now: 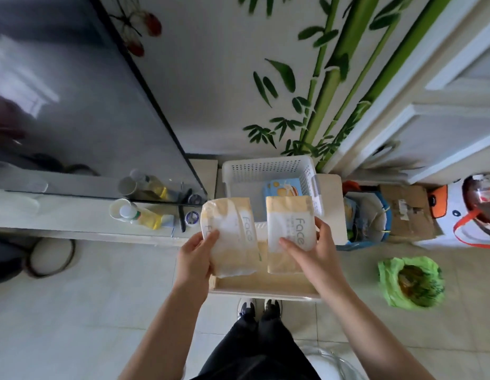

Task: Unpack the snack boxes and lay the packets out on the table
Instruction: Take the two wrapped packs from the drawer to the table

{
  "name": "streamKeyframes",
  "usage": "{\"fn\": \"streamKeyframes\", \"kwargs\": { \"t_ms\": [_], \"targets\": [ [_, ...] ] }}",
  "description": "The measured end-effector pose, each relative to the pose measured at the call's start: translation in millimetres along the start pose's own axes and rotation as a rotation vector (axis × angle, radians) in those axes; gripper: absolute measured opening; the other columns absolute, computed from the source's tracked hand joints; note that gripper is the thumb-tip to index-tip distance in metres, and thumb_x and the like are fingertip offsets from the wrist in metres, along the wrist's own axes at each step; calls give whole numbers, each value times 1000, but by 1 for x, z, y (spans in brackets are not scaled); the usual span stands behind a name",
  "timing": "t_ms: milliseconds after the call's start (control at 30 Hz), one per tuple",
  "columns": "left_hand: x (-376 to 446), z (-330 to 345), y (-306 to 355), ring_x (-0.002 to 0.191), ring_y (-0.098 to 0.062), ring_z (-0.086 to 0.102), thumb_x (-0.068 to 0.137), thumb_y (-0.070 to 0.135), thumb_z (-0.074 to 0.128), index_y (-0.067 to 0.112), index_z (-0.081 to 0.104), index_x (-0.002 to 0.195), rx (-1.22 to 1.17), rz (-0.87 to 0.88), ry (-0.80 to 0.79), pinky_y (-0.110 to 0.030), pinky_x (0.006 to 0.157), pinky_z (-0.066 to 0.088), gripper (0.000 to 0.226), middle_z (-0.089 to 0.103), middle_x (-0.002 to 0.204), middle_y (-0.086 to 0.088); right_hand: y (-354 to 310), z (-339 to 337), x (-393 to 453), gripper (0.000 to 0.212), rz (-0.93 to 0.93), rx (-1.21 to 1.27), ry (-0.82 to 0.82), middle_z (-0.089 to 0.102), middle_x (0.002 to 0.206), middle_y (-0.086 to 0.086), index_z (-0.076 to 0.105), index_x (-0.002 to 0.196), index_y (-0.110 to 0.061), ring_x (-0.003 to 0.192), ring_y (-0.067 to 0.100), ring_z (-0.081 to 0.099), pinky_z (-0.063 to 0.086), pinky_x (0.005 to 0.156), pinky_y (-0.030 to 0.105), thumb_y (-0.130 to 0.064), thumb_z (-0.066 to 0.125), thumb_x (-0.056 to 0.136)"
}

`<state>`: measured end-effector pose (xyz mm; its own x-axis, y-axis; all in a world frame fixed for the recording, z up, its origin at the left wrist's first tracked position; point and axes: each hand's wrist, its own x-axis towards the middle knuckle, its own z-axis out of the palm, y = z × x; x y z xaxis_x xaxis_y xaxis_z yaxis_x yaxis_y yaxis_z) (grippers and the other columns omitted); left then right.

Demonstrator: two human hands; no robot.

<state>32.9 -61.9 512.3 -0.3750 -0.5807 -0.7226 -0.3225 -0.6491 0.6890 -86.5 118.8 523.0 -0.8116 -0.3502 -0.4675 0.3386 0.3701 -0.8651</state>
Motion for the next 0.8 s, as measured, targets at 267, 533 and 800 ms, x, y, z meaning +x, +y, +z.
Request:
{"fn": "streamKeyframes", "kwargs": {
  "t_ms": [267,533,800],
  "targets": [
    [-24,-49,0,81,-28,68,88,19,69,9,71,98,-217,37,239,-53,80,56,15,72,91,-12,-26,40,10,69,-80,-139,-252,66,111,-2,42,129,-20,97,11,68,59,81,30,-22,83,73],
    [-79,-89,-40,74,-27,65,89,20,67,5,69,104,-514,85,513,-42,67,52,21,70,87,-13,-47,94,1,65,-145,-256,-611,63,109,-1,39,122,-25,94,10,67,58,67,20,-19,83,74],
    [-148,-127,-95,77,-28,61,91,19,64,7,68,95,-789,147,749,-38,62,46,13,67,93,-18,-37,149,-52,70,-239,-456,-895,63,111,-3,40,126,-23,98,10,64,57,80,30,-29,84,73]
  ]
}}
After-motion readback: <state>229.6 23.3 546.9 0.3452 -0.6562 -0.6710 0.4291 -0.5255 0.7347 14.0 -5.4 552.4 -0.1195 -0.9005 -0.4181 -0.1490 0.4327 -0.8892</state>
